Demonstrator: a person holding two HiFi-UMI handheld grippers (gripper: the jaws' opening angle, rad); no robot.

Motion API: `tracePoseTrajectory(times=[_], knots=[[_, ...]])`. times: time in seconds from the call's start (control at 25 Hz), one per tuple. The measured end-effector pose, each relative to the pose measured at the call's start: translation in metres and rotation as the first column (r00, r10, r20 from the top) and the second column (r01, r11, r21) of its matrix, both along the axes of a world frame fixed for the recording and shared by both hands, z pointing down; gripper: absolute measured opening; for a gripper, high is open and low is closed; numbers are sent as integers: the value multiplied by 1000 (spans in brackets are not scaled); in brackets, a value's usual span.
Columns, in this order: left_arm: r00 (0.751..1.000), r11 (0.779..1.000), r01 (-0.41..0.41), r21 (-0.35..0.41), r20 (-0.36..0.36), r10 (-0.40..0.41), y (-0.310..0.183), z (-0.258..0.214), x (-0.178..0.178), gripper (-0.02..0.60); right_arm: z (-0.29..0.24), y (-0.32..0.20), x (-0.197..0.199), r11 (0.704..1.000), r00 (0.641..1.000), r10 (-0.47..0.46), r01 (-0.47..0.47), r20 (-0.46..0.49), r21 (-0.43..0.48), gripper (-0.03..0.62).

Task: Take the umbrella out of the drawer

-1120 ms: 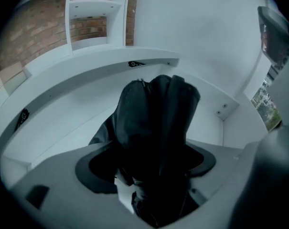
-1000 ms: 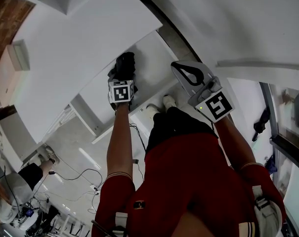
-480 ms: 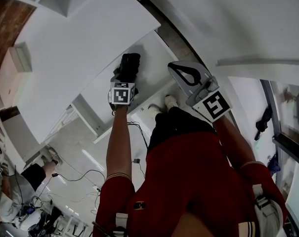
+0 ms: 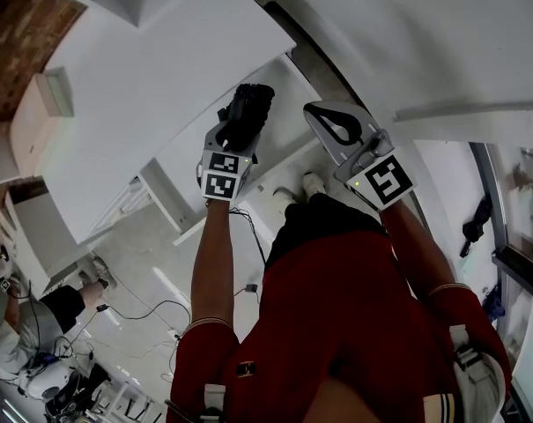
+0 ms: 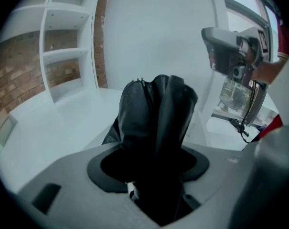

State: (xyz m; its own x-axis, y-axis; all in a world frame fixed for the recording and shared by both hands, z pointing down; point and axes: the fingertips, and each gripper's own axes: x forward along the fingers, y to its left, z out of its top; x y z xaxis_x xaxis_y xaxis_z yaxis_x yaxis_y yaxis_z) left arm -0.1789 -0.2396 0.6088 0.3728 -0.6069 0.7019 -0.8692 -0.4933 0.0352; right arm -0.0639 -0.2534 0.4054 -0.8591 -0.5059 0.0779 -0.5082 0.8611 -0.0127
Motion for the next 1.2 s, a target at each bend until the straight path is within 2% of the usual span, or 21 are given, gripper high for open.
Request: tracePoseTrajectory(times=[0.2, 0.4, 0.56, 0.76, 1.0, 1.2], knots=[[994, 986, 70, 149, -98, -55, 3, -70, 0, 256, -16, 10, -4, 1000, 999, -9, 9, 31, 17, 12], [983, 945, 146, 294, -154, -104, 15, -133, -5, 256, -30, 25, -3, 999, 999, -36, 35, 34, 33, 12], [968, 900, 211, 380, -211, -138, 33, -176, -11, 256, -46, 35, -6, 997, 997, -52, 48, 61, 54, 12], [939, 827, 309, 470, -287, -188, 55, -223, -23, 256, -69, 50, -15, 993, 992, -87, 79, 96, 93, 12], [899, 751, 402, 524, -382, -215, 78, -264, -30, 256, -92, 63, -22, 985, 984, -128, 112, 124, 128, 12], [887, 704, 430, 566, -411, -212, 91, -291, -35, 256, -106, 72, -26, 981, 979, -145, 124, 144, 151, 12]])
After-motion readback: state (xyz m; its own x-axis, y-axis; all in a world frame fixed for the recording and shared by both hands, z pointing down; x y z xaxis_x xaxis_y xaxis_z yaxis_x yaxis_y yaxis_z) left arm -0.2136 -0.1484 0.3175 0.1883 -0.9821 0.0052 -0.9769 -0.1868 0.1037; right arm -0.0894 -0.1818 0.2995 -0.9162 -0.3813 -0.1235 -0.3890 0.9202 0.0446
